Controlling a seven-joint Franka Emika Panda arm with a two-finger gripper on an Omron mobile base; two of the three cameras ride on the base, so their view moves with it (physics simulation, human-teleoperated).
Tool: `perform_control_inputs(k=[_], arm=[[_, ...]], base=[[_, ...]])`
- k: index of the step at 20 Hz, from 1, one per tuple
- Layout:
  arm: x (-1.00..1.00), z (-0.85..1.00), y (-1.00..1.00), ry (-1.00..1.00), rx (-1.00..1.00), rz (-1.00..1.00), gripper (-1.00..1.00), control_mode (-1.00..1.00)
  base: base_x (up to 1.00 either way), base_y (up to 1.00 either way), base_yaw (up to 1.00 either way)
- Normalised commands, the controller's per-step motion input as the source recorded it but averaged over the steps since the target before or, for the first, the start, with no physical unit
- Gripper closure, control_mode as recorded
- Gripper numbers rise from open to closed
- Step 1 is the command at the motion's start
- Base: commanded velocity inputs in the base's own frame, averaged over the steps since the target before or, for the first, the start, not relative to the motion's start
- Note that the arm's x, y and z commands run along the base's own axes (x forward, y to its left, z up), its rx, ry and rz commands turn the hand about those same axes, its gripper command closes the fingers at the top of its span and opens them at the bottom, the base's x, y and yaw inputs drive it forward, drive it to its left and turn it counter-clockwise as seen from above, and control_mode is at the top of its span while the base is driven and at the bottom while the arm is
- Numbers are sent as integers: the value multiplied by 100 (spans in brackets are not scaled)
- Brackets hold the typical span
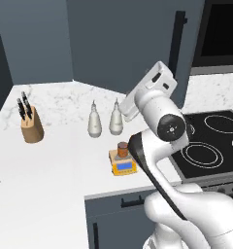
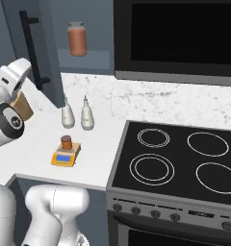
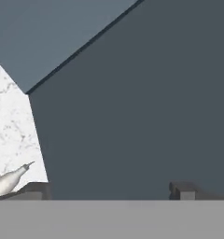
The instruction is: Pick the jam and place it on the digital scale for weighing, and close the cabinet.
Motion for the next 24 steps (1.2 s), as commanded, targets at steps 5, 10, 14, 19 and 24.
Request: perform_control_inputs(k=[5, 10, 14, 19, 24], arm=[[81, 0, -68, 5, 19, 0, -100, -100], [89, 0, -42, 2, 14, 0, -100, -100], [67, 0, -41, 0, 12, 0, -100, -100], [70, 0, -34, 2, 9, 0, -100, -100], [78, 0, -26, 3, 7, 0, -100, -100]], base=[[0, 0, 0], [0, 0, 0], [0, 0, 0], [0, 0, 0], [0, 0, 0]])
